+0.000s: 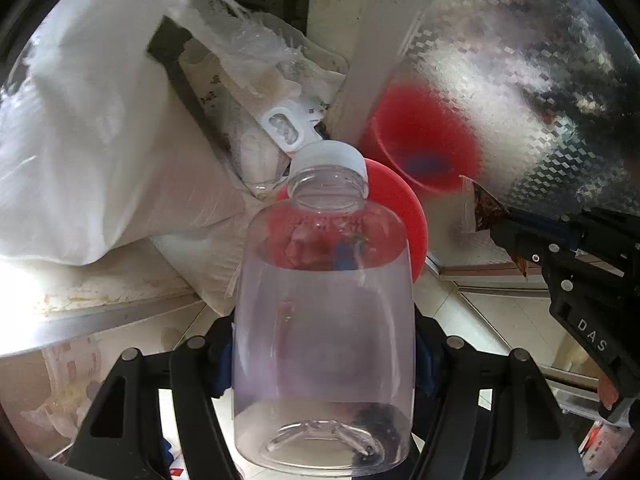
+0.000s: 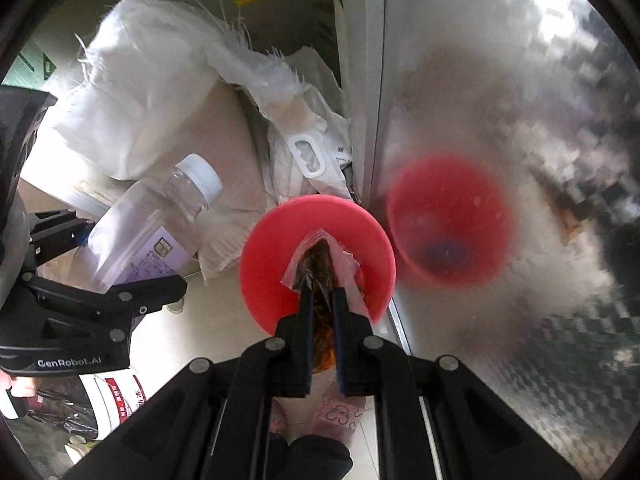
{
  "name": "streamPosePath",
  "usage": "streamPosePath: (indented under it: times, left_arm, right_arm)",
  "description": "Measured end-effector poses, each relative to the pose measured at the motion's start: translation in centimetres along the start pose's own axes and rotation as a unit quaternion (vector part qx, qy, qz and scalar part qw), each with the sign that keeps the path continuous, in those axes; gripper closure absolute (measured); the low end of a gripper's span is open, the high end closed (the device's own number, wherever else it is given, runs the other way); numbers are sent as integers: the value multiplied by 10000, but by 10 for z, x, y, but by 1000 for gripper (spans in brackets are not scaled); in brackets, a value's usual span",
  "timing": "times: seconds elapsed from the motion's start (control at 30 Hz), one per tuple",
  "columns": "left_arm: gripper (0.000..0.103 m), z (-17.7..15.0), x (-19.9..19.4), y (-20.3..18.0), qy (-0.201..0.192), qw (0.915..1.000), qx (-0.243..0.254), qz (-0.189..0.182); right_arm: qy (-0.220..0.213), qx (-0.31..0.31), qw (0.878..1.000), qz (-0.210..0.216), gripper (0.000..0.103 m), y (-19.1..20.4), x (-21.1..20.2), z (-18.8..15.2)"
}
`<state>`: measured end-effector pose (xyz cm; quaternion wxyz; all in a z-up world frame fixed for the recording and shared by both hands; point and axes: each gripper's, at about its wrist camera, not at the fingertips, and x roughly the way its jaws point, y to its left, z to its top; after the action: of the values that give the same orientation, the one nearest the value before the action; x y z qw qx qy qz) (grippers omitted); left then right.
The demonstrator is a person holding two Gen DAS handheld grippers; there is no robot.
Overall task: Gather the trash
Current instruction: 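Open both tools over the red bin to drop the bottle and sachet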
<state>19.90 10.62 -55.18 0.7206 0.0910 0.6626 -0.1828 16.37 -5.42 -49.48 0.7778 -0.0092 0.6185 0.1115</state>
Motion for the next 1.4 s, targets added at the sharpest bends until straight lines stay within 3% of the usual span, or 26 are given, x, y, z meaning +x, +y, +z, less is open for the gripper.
streamPosePath:
  times: [0.13,0.27,0.47,0.97,1.03,1.13,1.2,1.3,1.4]
  left_arm:
    - [36,3,0,-3,-18,9999,101,-33]
    - [23,3,-9,-6,-75,9999,103,15]
    - [18,4,-15,-6,-37,9997,133,177]
    - [17,-4,-13,23,-16,9984,-317,474]
    - [17,-6,-11,27,-10,9980,-361,515]
    - [17,-10,-10,30,-3,9973,-422,598]
    - [17,-14,-13,31,-2,9969,-480,631]
    - [17,-19,-21,33,-75,9957,-586,712]
    - [17,-25,-36,34,-87,9953,-669,693]
  right_arm:
    - [24,34,10000,-22,95,-6,1,-5]
    - [40,62,10000,-47,95,-9,-1,-6]
    - [61,68,9999,-64,95,-7,3,-2]
    - [96,-448,9989,47,93,10,16,10]
    - [116,-516,9986,29,84,12,18,11]
    - [83,-599,9982,20,51,16,21,12]
    - [75,-626,9980,14,41,18,21,12]
    - [86,-680,9976,-78,32,21,17,12]
    - [58,-733,9972,-138,31,27,4,12]
